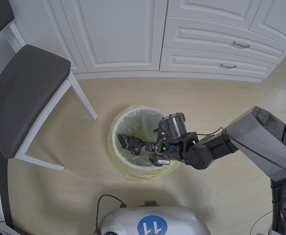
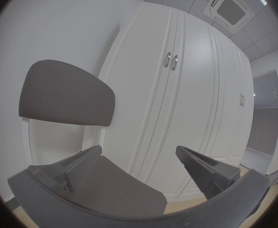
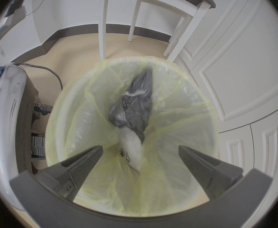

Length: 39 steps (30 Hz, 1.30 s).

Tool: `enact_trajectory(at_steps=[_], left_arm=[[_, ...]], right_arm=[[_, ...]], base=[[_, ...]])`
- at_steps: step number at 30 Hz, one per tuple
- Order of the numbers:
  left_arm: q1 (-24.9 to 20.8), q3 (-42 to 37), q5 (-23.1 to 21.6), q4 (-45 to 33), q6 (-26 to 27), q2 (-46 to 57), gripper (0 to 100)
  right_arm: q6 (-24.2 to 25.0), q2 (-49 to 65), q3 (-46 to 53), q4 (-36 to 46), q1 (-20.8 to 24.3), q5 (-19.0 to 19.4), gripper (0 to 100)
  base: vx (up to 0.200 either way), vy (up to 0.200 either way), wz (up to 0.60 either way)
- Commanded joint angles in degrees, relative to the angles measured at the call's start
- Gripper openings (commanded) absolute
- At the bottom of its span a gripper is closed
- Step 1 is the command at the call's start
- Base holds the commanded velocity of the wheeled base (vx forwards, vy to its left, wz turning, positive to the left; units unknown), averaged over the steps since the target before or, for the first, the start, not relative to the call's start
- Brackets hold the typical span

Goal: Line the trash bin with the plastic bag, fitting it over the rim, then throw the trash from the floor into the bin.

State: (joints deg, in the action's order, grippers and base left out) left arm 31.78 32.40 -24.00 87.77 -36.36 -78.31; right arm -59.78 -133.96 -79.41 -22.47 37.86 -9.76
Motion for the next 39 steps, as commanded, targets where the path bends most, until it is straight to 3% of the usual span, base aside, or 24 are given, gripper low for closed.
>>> enact_trajectory(at_steps=[1,12,16,19,23,26,28,29,30,32,34,35,36,37,39], left_arm=[[0.04,0.03,0.01,0.03,-0.02,-0.09,100],[0.04,0.12,0.01,0.03,-0.02,-0.09,100],[0.04,0.12,-0.08,0.03,-0.02,-0.09,100],[-0.23,-0.32,-0.52,0.03,0.24,0.00,100],[-0.49,-1.11,-2.45,0.03,0.59,0.62,100],[-2.60,-2.70,-4.21,0.03,0.86,1.58,100],[-3.22,-3.05,-4.39,0.03,0.94,1.94,100],[-5.24,-4.19,-5.44,0.12,1.38,3.08,100],[-5.24,-4.19,-5.44,0.12,1.38,3.08,100],[-8.58,-7.62,-9.66,0.03,3.49,5.54,100],[-12.09,-11.22,-13.97,0.03,5.60,7.74,100],[-12.09,-11.22,-13.97,0.03,5.60,7.74,100],[-17.02,-14.39,-18.10,0.03,7.27,9.93,100],[-17.45,-14.65,-18.45,0.03,7.36,10.11,100],[-25.72,-17.29,-21.17,-0.06,9.82,11.52,100]], right_arm=[[0.02,-0.16,-0.04,-0.03,-0.07,0.01,100],[0.19,1.25,-1.45,-0.12,0.02,-0.17,100],[2.13,2.83,-2.24,-0.21,0.19,-2.28,100],[8.81,5.91,-2.94,-0.74,0.28,-7.64,100],[15.22,8.72,-1.89,-0.91,-0.07,-8.60,100],[24.01,12.67,1.27,-1.00,-0.42,-11.42,100],[25.86,13.38,2.07,-1.00,-0.60,-12.56,100],[31.48,15.93,5.76,-0.91,-1.39,-16.08,100],[31.48,15.93,5.76,-0.91,-1.39,-16.08,100],[38.69,19.70,13.76,-1.09,-3.59,-17.92,100],[42.73,21.55,19.47,-2.14,-5.34,-17.75,100],[42.73,21.55,19.47,-2.14,-5.34,-17.75,100],[45.72,22.96,24.30,-5.92,-6.75,-17.66,100],[45.98,23.04,24.74,-6.36,-6.84,-17.66,100],[48.97,23.22,31.33,-14.89,-9.83,-16.95,100]], base=[[0.000,0.000,0.00],[0.000,0.000,0.00],[0.000,0.000,0.00],[0.000,0.000,0.00],[0.000,0.000,0.00],[0.000,0.000,0.00],[0.000,0.000,0.00],[0.000,0.000,0.00],[0.000,0.000,0.00],[0.000,0.000,0.00],[0.000,0.000,0.00],[0.000,0.000,0.00],[0.000,0.000,0.00],[0.000,0.000,0.00],[0.000,0.000,0.00]])
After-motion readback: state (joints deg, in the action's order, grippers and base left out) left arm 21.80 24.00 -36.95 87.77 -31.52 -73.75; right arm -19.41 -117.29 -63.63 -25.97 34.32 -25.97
